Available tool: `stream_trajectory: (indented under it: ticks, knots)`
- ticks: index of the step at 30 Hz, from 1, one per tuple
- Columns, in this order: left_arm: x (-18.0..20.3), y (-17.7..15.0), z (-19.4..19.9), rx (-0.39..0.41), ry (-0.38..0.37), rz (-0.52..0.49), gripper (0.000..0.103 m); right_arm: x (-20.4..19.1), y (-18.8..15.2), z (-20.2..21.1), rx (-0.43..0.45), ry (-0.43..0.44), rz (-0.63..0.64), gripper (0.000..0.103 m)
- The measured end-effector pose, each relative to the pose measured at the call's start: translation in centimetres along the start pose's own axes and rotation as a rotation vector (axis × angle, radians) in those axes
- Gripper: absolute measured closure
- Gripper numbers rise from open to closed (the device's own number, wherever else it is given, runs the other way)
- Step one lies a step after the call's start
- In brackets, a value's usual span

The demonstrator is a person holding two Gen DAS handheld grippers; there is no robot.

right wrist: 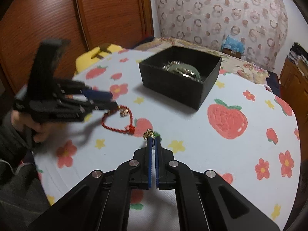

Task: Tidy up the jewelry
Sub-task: 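Move both tools back to the red cord bracelet and green charm chain, then grasp the red cord bracelet with the left tool while the right tool grasps the green charm chain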

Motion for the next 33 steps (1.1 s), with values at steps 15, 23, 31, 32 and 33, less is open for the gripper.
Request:
stream_trajectory:
  ticks: [15,23,31,32,33]
  knots:
    - [0.7,-0.2,-0.3,-0.004,0.000,-0.021,0.074,1.5,-2.3,-0.6,-0.087,0.001,-0.084,0.100]
    - [0.7,-0.3,-0.3,-0.002,0.005,-0.025,0.074,0.2,-2.4,-0.8,-0.085,0.026,-0.073,0.100]
    - [0.9,-0.4,-0.3,0.005,0.002,-0.040,0.097,0.8,-1.9,-0.1,-0.063,-0.016,-0.065,0.100]
    - [0.9,-0.4,-0.2,0.003,-0.002,-0.038,0.097,0.8,-1.8,-0.1,-0.061,-0.020,-0.062,0.100]
    - [0.9,-0.3,-0.2,0.003,-0.007,-0.035,0.097,0.8,-1.7,-0.1,-0.058,-0.018,-0.061,0.100]
Point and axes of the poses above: each gripper's, at about its wrist camera, not at the fingertips, and z roughly against the way its jaws point, x to its right, y to its top, the point moved 2 cm from there along -z, roughly the way its jaws point, and after that the axes turned 15 degrees about y, right-handed, at the moved point
